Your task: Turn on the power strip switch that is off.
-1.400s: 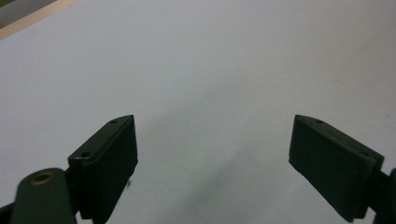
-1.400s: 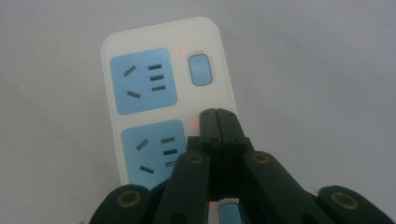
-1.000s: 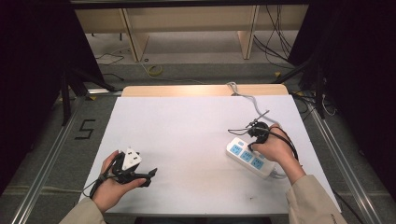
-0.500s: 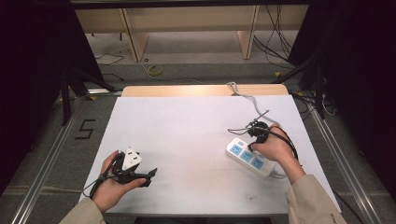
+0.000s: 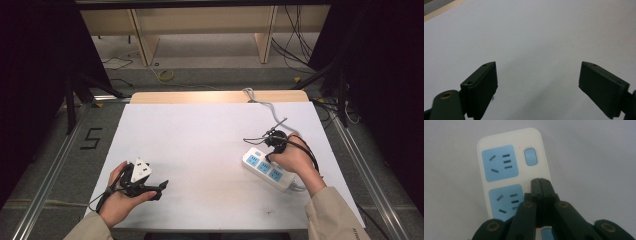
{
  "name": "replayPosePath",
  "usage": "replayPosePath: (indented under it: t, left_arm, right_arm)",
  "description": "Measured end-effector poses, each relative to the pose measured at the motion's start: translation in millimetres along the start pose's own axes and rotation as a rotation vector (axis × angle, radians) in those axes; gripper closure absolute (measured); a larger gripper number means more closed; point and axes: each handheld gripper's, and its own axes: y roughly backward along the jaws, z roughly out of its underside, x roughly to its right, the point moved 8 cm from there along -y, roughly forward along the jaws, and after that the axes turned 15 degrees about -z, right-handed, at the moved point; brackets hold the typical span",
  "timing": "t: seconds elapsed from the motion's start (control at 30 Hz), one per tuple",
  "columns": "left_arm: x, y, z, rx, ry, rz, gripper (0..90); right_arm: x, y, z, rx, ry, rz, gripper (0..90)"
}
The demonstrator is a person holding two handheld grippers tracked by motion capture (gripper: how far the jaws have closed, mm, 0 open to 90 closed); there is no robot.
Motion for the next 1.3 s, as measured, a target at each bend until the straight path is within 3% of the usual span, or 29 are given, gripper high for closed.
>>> replayPosePath:
  t: [0.7,0.97,1.3]
  left_arm:
    - [0.3,-0.3,-0.1,0.001,-0.002,0.002,15.2]
    - [0.7,-0.1,-0.2,0.001,0.0,0.005,15.2]
    - [0.3,-0.3,-0.3,0.001,-0.003,0.004,15.2]
  right_arm:
    - [-0.2,0.6,-0.1,0.004,-0.003,0.003,90.0]
    - [1.0,1.5,0.8,0.025,-0.024,-0.021,90.0]
    - [0.1,5.1,-1.3,0.042,-0.014,-0.012,90.0]
